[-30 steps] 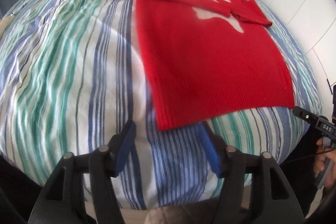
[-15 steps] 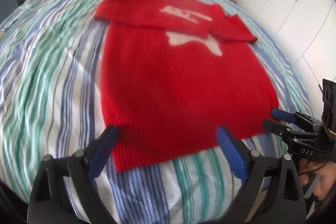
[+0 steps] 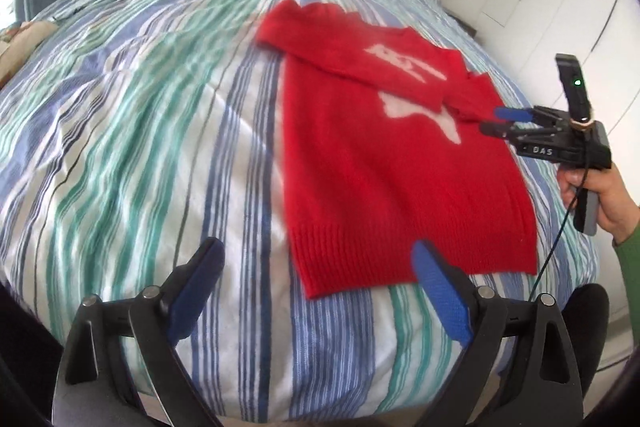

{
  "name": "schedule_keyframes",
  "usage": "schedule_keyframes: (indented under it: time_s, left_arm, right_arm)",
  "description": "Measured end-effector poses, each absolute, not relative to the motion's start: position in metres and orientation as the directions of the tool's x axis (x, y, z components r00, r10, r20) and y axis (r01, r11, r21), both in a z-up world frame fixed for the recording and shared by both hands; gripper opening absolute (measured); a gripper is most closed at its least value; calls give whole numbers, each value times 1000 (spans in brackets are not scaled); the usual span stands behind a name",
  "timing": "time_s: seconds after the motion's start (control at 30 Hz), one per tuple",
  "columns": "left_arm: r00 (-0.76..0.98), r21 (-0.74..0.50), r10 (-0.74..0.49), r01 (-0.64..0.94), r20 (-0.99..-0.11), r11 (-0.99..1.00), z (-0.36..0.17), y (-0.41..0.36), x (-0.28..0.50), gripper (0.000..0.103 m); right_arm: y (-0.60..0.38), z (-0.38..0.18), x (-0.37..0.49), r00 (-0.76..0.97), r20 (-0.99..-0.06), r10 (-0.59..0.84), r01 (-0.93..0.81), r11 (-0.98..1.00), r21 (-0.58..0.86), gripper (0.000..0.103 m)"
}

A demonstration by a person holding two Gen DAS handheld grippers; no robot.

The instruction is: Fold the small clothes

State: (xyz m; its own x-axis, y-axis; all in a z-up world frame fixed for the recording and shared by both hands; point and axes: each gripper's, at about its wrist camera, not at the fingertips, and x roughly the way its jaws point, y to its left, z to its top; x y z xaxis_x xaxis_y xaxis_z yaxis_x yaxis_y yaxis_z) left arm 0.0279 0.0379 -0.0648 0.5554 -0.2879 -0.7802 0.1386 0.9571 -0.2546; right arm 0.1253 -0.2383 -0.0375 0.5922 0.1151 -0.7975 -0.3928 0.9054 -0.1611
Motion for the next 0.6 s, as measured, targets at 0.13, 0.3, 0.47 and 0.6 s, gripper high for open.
schedule_keyframes:
  time_s: [0.13, 0.3, 0.47, 0.6]
  left_arm:
    - [566, -216, -225, 84, -793, 973, -65, 56, 20, 96]
    - [538, -221, -193, 13, -821, 975, -76, 79, 16, 96]
    - [539, -222, -193, 11, -820, 975, -75, 79, 17, 96]
    - [528, -227, -211, 36, -822, 973, -76, 62, 22, 96]
  right_arm:
    - [-224, -96, 195, 500, -860, 98, -449, 879, -160, 55]
    - [-278, -75, 213, 598, -784, 168, -248, 969, 18, 6]
    - [-417, -18, 165, 735, -678, 2, 83, 992, 93, 6]
    - [-553, -12, 99, 741, -643, -195, 424, 878, 222, 6]
